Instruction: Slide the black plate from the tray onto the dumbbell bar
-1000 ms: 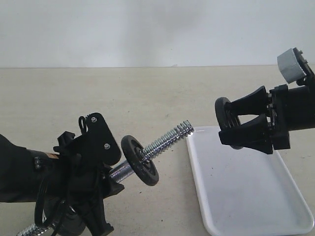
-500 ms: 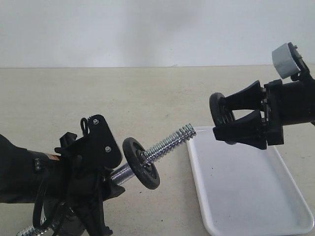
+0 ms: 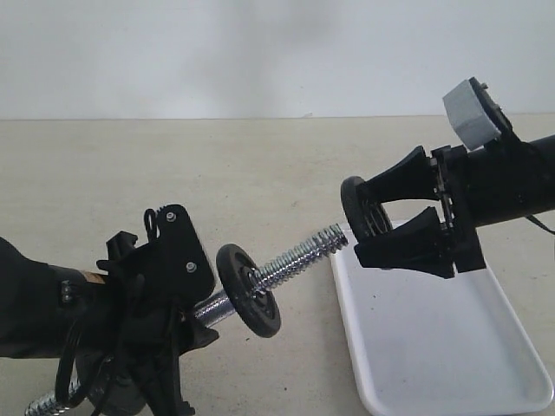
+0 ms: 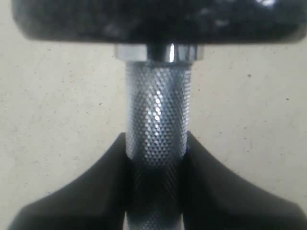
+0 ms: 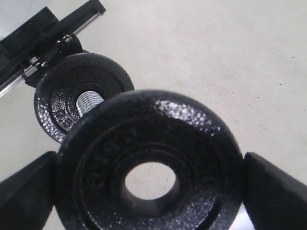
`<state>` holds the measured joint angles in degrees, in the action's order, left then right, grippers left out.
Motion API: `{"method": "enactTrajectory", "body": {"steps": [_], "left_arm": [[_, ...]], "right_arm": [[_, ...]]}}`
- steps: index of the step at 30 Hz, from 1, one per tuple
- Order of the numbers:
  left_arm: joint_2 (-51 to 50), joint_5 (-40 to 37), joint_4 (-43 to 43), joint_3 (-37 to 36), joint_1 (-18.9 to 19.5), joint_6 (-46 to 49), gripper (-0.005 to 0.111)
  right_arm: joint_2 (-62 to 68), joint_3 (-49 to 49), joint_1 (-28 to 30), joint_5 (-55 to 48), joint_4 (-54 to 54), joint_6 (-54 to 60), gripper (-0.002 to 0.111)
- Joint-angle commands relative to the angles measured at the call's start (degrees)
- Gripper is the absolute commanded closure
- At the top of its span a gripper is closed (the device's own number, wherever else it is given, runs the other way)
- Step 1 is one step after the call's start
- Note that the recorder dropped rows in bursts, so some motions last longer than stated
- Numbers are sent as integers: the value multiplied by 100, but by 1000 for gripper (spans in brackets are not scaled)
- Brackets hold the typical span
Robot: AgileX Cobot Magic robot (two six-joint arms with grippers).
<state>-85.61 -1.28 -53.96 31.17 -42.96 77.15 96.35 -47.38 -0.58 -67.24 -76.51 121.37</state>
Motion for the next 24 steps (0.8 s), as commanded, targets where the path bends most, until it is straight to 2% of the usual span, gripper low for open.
{"method": "enactTrajectory", "body": {"steps": [1,4,10,24], "left_arm": [[299,701,3,182,-2,49,102],[299,701,3,182,-2,49,102],[299,703,3,182,-2,49,102],[299,679,3,182,-2,49,102]], "right_arm": [[-67,-77,-6,-272,-366,5,108],[-67,-77,-16,-272,-401,0,108],[-67,-77,-426,-272,-470,44,108],[-67,-77,-456,-272,-711,44,108]]}}
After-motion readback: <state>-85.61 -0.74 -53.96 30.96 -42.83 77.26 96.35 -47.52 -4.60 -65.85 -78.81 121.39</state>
